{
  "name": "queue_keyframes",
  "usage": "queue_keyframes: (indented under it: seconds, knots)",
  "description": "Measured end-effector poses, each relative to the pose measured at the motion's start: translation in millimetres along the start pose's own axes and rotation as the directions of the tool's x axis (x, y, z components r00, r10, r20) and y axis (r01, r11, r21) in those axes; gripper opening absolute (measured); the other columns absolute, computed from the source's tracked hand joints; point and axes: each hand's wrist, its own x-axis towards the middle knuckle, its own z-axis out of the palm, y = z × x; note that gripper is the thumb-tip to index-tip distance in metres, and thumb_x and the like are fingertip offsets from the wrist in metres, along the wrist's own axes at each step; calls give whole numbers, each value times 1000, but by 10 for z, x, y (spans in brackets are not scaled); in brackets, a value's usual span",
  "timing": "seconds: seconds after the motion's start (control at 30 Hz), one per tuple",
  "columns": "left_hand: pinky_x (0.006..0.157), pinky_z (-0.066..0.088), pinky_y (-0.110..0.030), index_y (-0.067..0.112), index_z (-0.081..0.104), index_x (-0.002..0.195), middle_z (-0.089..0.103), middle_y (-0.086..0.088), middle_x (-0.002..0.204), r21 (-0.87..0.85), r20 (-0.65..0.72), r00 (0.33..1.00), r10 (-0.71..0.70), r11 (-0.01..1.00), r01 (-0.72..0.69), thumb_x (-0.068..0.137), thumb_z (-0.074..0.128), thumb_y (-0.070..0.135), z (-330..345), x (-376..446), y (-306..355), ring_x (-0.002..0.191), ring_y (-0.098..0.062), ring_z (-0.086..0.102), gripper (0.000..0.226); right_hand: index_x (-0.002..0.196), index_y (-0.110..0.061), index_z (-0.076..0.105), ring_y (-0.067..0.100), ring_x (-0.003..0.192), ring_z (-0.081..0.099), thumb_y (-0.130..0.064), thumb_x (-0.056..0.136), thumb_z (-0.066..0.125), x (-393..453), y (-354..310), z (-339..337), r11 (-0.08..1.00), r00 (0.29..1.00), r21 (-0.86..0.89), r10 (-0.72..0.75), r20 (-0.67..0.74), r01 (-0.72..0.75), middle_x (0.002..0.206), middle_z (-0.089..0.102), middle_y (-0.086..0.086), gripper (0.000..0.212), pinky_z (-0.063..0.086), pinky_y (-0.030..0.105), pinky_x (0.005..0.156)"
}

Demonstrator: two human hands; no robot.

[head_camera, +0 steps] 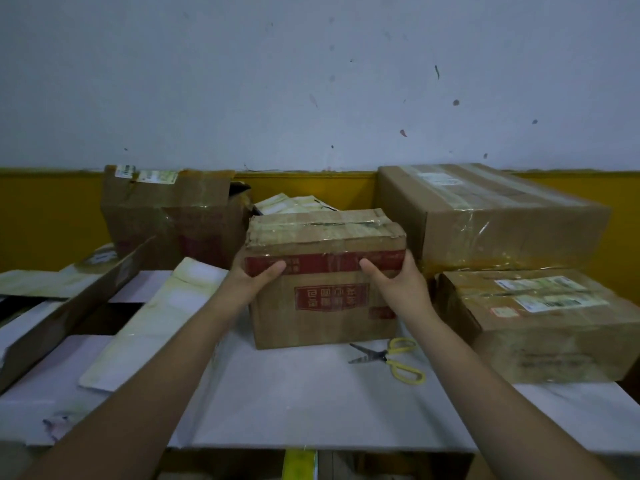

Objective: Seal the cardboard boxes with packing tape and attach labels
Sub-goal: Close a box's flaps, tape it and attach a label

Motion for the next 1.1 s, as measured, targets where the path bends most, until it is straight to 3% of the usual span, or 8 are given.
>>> queue_keyframes:
  seconds: [0.1,0.27,0.37,0.5,0.73,0.83,0.93,1.1]
  knots:
    - [96,56,-40,28,58,133,71,2,122,-62,93,995,-29,998,34,65,90,49,21,29,-136,109,-13,70,78,142,-30,39,17,120,53,-60,72,77,38,148,21,983,985,133,104,140,-123,127,58,-8,85,51,34,91]
    - [93,57,-41,27,60,128,73,1,118,-37,97,992,-78,996,82,63,94,46,12,-22,-150,106,-13,71,76,127,-29,56,17,109,60,-53,74,80,-44,206,-15,979,977,154,99,190,-130,114,65,-10,63,57,24,62]
    - [86,57,-34,29,55,131,72,5,117,-110,42,994,-99,989,103,74,81,54,56,-182,-21,104,-12,70,67,114,-29,60,22,105,66,-81,65,65,-59,-36,-88,998,996,-36,49,76,-47,110,69,-7,72,59,44,81]
    - [97,51,-38,37,54,136,67,8,126,-179,54,993,-101,978,109,69,66,81,-58,-238,208,113,-14,65,82,118,-13,60,30,104,65,-87,72,51,27,-509,-315,956,997,-285,46,-65,-62,111,68,5,88,53,41,85]
    - [96,55,-51,12,71,117,74,-12,114,-432,-253,962,-101,902,-19,41,72,92,-109,-380,502,105,-30,70,110,113,-7,65,33,108,62,-87,67,47,106,-974,-487,945,967,-218,253,14,-245,120,66,11,94,49,45,99]
    - [94,56,-50,22,69,124,74,-9,115,-546,-135,971,-197,833,93,54,70,89,-125,-647,693,105,-30,71,96,124,-7,63,34,109,61,-85,80,40,24,-1039,-572,940,967,-248,251,31,-236,124,63,13,92,50,47,99]
    - [92,56,-47,26,74,113,77,-9,105,-559,-19,970,-244,807,192,89,49,74,-97,-816,843,100,-30,71,59,126,-10,63,32,111,61,-83,80,47,-77,-1092,-644,964,958,-19,265,108,-265,129,62,12,87,50,44,99]
    - [79,59,-49,26,73,120,74,-11,115,-603,-26,963,-268,773,199,88,48,72,-116,-780,959,104,-34,69,61,116,-24,70,27,108,69,-81,80,48,-306,-1226,-782,801,886,491,102,452,-343,114,74,8,71,51,49,97]
